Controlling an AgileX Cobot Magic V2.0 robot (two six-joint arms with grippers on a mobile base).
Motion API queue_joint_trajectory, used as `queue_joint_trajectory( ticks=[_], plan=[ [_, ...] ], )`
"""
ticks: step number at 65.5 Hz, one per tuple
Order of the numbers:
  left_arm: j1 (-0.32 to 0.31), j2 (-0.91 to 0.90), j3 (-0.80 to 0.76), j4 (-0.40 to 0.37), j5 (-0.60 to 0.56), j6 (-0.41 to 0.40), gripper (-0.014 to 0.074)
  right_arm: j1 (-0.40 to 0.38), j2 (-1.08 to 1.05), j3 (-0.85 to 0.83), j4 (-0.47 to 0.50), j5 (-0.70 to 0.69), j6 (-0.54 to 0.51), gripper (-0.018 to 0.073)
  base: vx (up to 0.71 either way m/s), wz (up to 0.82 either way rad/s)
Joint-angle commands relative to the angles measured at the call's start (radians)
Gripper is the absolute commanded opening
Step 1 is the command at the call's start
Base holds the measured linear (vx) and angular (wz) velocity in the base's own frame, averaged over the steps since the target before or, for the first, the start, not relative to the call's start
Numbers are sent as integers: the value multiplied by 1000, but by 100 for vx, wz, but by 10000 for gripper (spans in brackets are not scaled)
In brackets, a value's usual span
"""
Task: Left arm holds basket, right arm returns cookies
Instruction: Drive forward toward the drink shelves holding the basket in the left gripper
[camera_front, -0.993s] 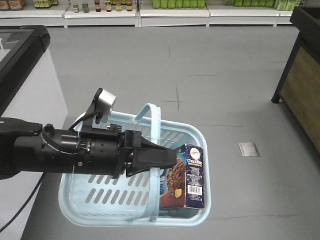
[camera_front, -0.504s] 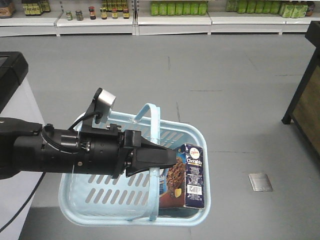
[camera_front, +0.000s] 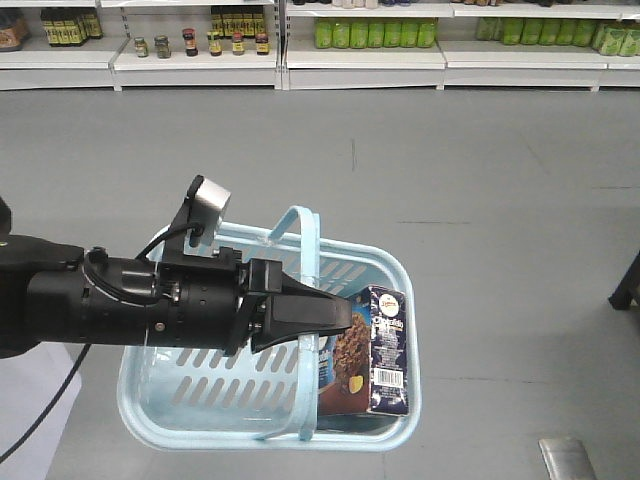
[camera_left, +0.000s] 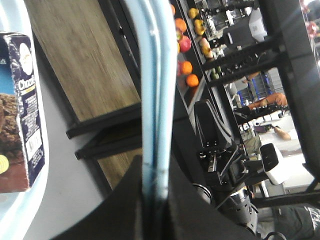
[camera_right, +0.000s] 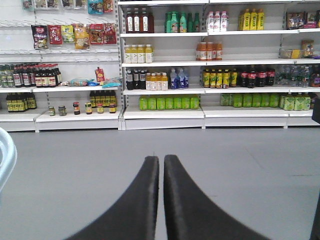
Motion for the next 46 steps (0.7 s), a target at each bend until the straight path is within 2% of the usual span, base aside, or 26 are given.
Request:
queue_joint_trajectory(
  ticks=[1, 46],
  plan=[
    [-6, -43, -36, -121, 57, 22, -3, 1, -12, 18, -6, -72, -7, -9, 53, 9],
    [-6, -43, -36, -121, 57, 22, -3, 1, -12, 18, -6, -72, -7, -9, 53, -1]
  ],
)
